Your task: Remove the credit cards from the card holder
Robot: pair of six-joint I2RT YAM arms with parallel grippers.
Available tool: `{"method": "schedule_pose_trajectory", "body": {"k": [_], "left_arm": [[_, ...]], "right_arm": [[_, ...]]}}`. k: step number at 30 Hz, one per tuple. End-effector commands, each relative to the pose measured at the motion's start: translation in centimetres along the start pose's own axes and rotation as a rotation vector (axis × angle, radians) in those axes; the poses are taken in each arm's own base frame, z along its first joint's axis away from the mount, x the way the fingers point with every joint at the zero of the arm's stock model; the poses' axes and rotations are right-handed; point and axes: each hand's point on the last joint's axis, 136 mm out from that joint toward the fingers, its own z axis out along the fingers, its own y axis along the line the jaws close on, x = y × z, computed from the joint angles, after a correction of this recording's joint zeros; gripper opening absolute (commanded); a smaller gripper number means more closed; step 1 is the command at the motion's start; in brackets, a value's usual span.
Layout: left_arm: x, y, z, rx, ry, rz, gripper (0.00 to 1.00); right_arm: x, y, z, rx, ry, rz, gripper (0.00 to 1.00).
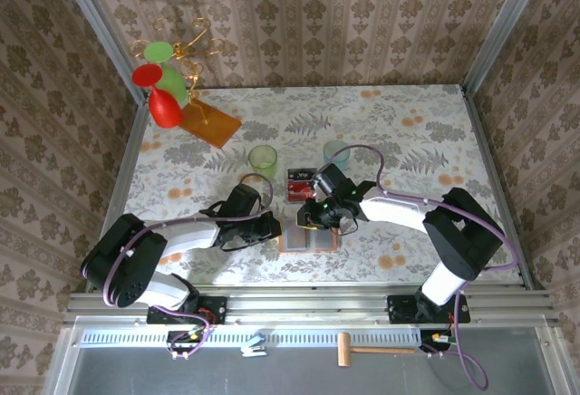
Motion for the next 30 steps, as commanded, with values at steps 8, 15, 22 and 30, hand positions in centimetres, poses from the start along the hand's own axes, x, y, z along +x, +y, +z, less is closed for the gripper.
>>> {"method": "schedule_pose_trajectory", "body": {"k": [8, 15, 22, 30], "left_arm": [[0.8, 0.9, 0.3, -0.027, 0.027, 0.008, 0.08], [0.9, 1.1, 0.4, -0.032, 0.031, 0.006, 0.08], [1.1, 1.4, 0.5, -0.042, 0.039, 0.004, 0.07], [1.2, 1.6, 0.6, -0.047, 0.042, 0.003, 0.07]], "right_arm": [[1.4, -0.2, 1.5, 0.017, 0.058, 0.032, 0.24], [1.7, -0.5, 2.1, 0.029, 0.075, 0.036, 0.27], [1.8, -1.3, 2.2, 0.066, 0.071, 0.038, 0.27], [1.7, -2.4, 1.4, 0.132, 0.05, 0.036, 0.27]]}}
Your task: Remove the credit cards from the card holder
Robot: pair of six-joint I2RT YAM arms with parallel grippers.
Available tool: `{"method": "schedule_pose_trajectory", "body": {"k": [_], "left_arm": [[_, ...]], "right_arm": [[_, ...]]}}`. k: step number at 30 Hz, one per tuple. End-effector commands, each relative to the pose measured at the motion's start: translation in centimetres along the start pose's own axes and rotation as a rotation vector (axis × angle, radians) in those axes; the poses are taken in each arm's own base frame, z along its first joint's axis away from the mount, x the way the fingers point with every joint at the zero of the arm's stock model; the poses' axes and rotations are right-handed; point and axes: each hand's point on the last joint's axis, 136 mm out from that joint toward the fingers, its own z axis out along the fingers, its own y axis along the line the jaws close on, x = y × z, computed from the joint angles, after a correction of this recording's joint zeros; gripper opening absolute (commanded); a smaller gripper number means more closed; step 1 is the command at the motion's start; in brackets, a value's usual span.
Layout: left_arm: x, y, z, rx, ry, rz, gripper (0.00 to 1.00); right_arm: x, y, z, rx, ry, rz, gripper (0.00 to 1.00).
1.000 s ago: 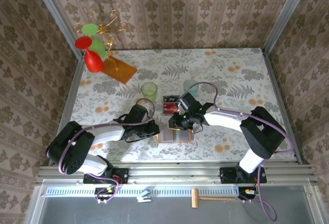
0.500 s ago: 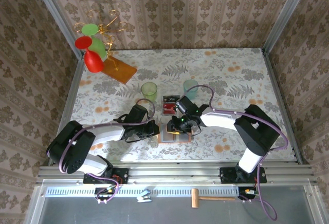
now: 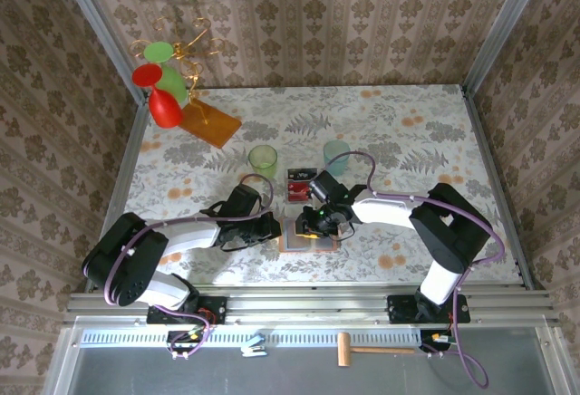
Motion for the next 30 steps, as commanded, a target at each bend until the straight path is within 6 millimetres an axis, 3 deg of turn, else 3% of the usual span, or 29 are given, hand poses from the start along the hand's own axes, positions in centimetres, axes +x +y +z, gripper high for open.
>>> {"method": "schedule_pose_trajectory", "body": {"k": [1, 18, 30], "left_arm": [[1.1, 1.4, 0.5, -0.042, 0.037, 0.007, 0.07], [1.2, 1.3, 0.4, -0.043, 0.043, 0.006, 0.07], [-0.7, -2.6, -2.1, 0.012, -0.021, 0.042, 0.19]], "right_arm": [[0.1, -0.7, -0.7, 0.06, -0.015, 0.001, 0.27], [0.0, -1.3, -0.7, 0.032, -0.037, 0.018, 0.26], [0.1, -1.5, -0.5, -0.068, -0.039, 0.057, 0.23]]}}
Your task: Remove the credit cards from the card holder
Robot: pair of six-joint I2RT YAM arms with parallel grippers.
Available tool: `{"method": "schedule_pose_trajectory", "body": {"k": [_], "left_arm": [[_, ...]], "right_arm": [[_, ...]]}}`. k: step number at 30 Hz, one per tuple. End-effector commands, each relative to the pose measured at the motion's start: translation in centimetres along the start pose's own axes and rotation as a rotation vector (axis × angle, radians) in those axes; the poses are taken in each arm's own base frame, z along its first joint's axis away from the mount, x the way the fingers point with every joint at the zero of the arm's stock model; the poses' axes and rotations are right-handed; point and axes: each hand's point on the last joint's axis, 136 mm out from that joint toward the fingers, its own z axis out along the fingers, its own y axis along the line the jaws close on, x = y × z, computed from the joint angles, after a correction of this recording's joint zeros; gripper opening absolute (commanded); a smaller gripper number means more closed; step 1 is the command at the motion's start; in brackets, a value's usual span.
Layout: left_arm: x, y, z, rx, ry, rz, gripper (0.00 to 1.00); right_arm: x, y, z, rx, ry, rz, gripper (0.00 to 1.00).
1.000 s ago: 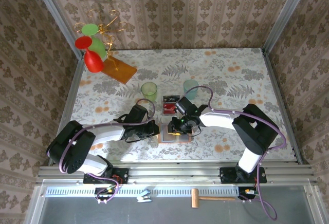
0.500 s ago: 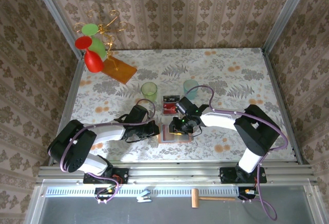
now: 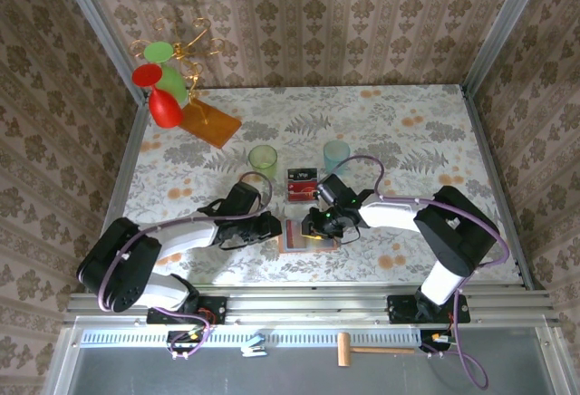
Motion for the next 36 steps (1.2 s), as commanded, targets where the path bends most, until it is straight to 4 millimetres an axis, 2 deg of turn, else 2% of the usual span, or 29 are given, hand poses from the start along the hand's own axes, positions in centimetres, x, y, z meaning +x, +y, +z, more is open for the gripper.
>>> {"method": "schedule_pose_trajectory", "body": {"k": [1, 5, 8, 13, 17, 28, 36], "left_arm": [[-0.8, -2.0, -1.1, 0.026, -0.027, 0.029, 0.22], [-1.3, -4.0, -1.4, 0.068, -0.044, 0.043, 0.27], [-1.3, -4.9, -0.8, 0.087, -0.033, 0.05, 0.34], [-0.8, -5.2, 0.9, 0.109, -0.004, 0.025, 0.38], [-0.5, -4.3, 1.8, 0.073, 0.008, 0.012, 0.38], [-0.3, -3.4, 2.6, 0.05, 0.017, -0.004, 0.38], [-0.2, -3.9, 2.9, 0.07, 0.021, -0.005, 0.24]], "right_arm": [[0.2, -0.1, -0.3, -0.037, -0.001, 0.027, 0.22], [0.3, -0.2, -0.2, -0.068, 0.0, 0.042, 0.22], [0.3, -0.5, -0.1, -0.08, 0.002, 0.056, 0.22], [0.2, -0.9, 0.1, -0.108, 0.001, 0.078, 0.21], [0.1, -1.2, 0.1, -0.129, 0.001, 0.098, 0.21], [0.2, -1.4, 0.3, -0.187, 0.015, 0.134, 0.2], [0.2, -1.4, 0.4, -0.197, 0.017, 0.141, 0.2]]}}
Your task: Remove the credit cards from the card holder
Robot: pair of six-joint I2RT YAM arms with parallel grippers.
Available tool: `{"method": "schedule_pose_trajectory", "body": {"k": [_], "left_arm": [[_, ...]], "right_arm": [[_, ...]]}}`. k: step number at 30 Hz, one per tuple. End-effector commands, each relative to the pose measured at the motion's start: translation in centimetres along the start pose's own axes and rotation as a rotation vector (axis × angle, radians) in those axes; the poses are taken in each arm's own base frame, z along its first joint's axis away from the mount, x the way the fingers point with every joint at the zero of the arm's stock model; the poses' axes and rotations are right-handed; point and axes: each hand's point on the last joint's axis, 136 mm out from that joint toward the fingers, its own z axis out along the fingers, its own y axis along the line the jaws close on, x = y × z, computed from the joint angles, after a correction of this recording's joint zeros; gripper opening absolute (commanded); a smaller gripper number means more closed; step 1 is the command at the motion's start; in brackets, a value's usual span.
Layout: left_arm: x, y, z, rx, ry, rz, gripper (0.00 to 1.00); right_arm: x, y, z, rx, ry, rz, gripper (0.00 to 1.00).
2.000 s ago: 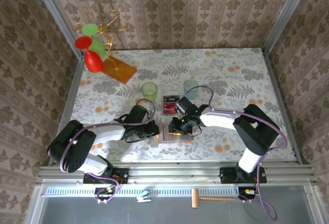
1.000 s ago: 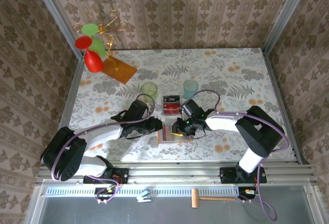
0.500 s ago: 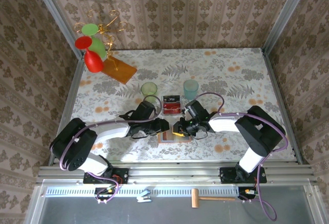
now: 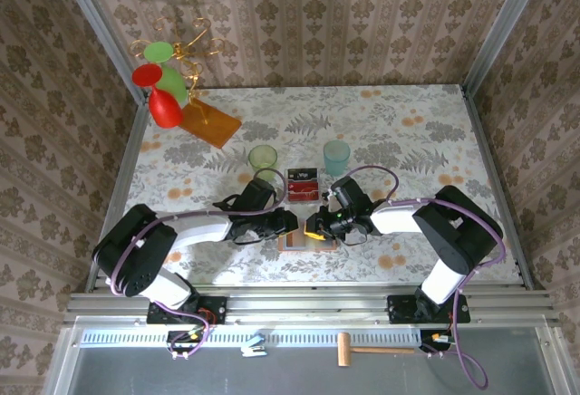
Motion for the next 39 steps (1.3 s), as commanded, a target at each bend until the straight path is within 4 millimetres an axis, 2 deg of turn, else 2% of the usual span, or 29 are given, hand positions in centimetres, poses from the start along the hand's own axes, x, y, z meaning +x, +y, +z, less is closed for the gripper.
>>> {"method": "schedule_pose_trajectory", "body": {"k": [1, 7, 10, 14, 22, 32, 39], "left_arm": [[-0.1, -0.6, 0.2, 0.017, -0.006, 0.006, 0.23], [-0.1, -0.9, 0.2, 0.024, -0.003, 0.009, 0.22], [-0.2, -1.0, 0.2, 0.026, -0.005, 0.01, 0.22], [-0.2, -1.3, 0.2, 0.033, -0.004, 0.013, 0.22], [-0.6, -2.7, 0.1, 0.047, -0.002, 0.045, 0.24], [-1.0, -4.7, 0.3, 0.067, 0.014, 0.078, 0.31], [-1.1, -6.0, 1.2, 0.078, 0.032, 0.102, 0.42]], "right_arm": [[0.6, -1.4, 0.3, 0.024, 0.022, 0.037, 0.2], [0.4, -1.1, 0.2, 0.019, 0.017, 0.035, 0.2], [0.2, -0.6, -0.2, 0.016, 0.009, 0.029, 0.23], [-0.1, 0.4, -1.0, 0.017, -0.009, 0.007, 0.24], [-0.2, 1.0, -2.7, 0.063, -0.036, -0.03, 0.25], [-0.7, 1.8, -5.2, 0.085, -0.086, -0.057, 0.25], [-0.7, 1.8, -7.2, 0.094, -0.131, -0.068, 0.26]]}}
